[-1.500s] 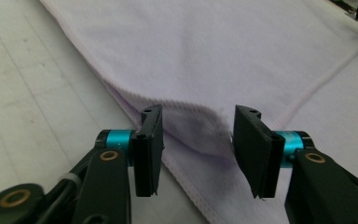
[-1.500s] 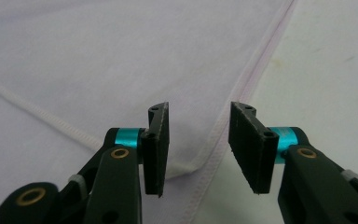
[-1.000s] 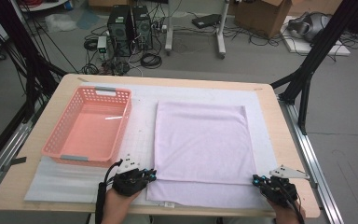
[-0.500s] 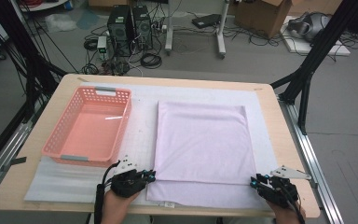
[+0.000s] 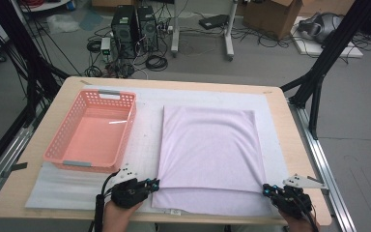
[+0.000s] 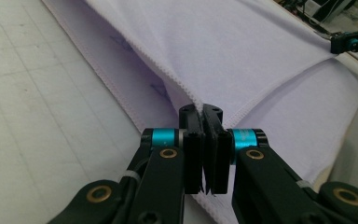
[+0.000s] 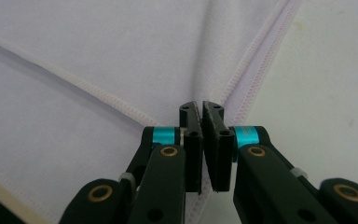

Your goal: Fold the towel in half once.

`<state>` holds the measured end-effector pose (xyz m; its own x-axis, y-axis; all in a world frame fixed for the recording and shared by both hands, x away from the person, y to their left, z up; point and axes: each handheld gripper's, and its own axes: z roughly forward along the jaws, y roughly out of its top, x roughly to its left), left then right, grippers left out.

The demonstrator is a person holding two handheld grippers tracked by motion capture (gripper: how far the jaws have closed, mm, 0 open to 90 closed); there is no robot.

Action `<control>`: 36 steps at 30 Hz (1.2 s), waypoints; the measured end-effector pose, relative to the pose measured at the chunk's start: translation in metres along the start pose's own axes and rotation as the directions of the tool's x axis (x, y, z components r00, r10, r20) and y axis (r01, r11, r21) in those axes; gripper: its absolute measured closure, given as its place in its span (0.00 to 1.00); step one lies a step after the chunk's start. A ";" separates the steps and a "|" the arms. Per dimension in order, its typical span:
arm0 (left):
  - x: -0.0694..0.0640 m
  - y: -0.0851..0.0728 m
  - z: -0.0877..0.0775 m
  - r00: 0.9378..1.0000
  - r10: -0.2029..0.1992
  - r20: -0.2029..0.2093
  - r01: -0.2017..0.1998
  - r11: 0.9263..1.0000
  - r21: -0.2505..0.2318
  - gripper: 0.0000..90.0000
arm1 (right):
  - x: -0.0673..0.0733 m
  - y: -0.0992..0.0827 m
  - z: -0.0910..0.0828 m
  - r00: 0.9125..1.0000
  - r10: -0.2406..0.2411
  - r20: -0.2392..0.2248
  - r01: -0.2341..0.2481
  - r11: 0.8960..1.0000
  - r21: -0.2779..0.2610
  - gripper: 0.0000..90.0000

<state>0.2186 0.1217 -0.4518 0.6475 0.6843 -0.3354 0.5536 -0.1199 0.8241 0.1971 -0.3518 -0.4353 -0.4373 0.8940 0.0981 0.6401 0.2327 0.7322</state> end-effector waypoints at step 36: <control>-0.027 -0.021 -0.041 1.000 0.006 0.013 -0.005 0.996 -0.089 0.56 | 0.020 -0.037 -0.053 0.998 0.045 -0.051 -0.049 0.996 -0.074 0.74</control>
<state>0.1677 0.1354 -0.4416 0.6574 0.6744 -0.3362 0.5016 -0.0588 0.8631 0.1311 -0.3634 -0.4248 -0.4399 0.8827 0.1653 0.6120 0.1600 0.7745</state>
